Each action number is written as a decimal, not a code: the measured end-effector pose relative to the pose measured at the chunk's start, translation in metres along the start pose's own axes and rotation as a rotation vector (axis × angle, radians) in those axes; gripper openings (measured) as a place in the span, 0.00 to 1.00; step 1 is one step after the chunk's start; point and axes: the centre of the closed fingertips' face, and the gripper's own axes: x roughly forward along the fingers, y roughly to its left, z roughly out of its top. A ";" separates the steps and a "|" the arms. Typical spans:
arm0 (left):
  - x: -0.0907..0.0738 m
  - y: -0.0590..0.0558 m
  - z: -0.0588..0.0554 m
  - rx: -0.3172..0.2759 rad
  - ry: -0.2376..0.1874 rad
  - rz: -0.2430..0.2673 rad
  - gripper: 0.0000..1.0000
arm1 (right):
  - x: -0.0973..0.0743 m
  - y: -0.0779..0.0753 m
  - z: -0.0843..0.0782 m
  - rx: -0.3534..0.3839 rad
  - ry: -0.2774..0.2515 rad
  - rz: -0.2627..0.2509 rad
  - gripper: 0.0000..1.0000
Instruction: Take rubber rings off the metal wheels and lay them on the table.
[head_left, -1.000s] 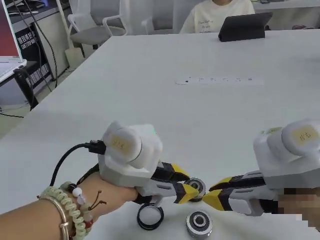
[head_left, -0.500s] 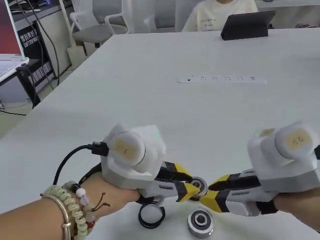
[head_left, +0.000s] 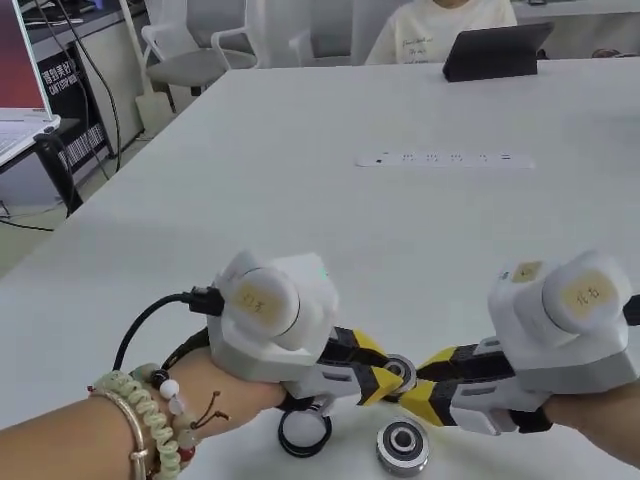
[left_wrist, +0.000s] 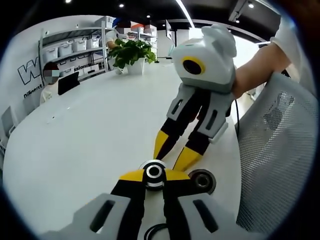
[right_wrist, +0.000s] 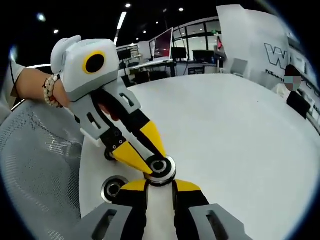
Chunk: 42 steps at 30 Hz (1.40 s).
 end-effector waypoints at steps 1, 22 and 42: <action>0.000 0.000 0.000 0.000 0.000 0.002 0.07 | -0.002 -0.003 -0.004 -0.043 0.026 -0.017 0.10; -0.001 -0.002 0.000 0.017 -0.006 0.011 0.07 | -0.008 -0.009 0.000 0.248 -0.090 -0.031 0.00; 0.000 -0.003 0.000 0.016 -0.021 0.003 0.07 | -0.011 -0.003 0.017 0.257 -0.071 -0.015 0.00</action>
